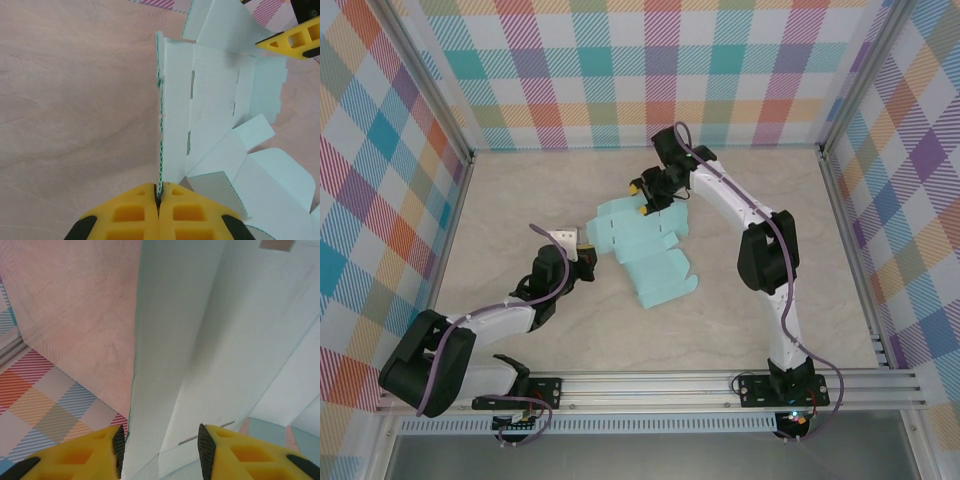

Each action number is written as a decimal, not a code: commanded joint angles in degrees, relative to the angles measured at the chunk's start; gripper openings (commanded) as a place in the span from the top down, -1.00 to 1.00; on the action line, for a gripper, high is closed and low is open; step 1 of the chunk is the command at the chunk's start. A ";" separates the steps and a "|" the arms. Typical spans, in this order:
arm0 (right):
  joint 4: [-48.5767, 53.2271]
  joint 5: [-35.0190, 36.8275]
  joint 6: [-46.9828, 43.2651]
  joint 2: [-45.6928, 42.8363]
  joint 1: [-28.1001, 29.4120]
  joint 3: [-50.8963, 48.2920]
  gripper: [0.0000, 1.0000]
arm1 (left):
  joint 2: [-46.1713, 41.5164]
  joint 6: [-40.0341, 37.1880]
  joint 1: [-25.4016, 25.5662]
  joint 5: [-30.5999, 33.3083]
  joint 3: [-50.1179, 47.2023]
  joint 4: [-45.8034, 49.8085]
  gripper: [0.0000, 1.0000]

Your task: Fold the paper box

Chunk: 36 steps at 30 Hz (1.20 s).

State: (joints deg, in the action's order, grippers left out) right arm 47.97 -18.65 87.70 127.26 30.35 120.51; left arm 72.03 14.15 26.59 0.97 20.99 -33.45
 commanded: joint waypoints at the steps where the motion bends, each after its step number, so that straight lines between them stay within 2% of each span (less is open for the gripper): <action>1: 3.21 -0.12 0.32 -0.95 -0.20 0.35 -0.07 | -2.06 0.96 0.33 2.09 -0.80 -4.21 1.00; 4: 2.17 -0.75 2.01 -0.96 -0.44 0.21 -0.29 | -2.33 -0.07 0.49 0.19 -0.68 -3.55 1.00; 7: 0.19 -1.60 4.68 0.20 -1.23 1.80 -0.32 | -1.32 -1.28 1.27 1.35 -1.39 -4.34 1.00; 10: 3.38 -1.80 4.36 3.39 -1.61 7.52 -0.32 | -1.00 0.17 1.27 3.15 -2.02 -5.51 1.00; 12: 5.33 -2.38 3.13 5.33 -1.61 10.48 -0.18 | -0.91 0.24 1.19 2.56 -1.95 -5.89 1.00; 16: 5.17 -1.53 2.37 5.30 -1.26 10.49 0.42 | -1.42 1.50 1.27 4.00 -2.22 -5.43 1.00; 17: 5.04 -1.17 1.99 5.06 -1.26 10.61 0.46 | -1.55 1.95 1.27 4.23 -2.54 -5.93 1.00; 19: 5.61 -0.48 1.39 4.67 -1.34 10.62 0.45 | -1.47 2.26 1.24 4.58 -3.13 -7.00 1.00; 20: 6.32 -0.33 1.16 4.55 -1.41 10.62 0.37 | -1.36 2.28 1.27 4.88 -3.15 -7.12 1.00; 22: 7.02 -0.95 1.14 4.57 -1.39 10.38 0.08 | -1.57 2.21 1.26 5.55 -3.06 -7.15 1.00; 25: 6.27 -2.86 1.79 4.95 -1.37 9.92 -0.01 | -2.01 1.99 1.25 5.10 -3.05 -7.26 1.00; 32: 4.40 -5.95 4.75 6.50 -0.90 10.05 0.08 | -4.17 1.35 1.43 6.63 -2.87 -7.90 1.00; 36: 4.41 -5.82 5.02 7.08 -0.99 10.54 0.24 | -4.20 0.83 1.45 7.99 -2.89 -7.99 1.00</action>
State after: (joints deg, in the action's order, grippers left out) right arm 51.46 -23.00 91.31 132.97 28.97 129.56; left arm 69.21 15.49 27.35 6.83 18.46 -37.69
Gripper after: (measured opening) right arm 0.394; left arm 0.039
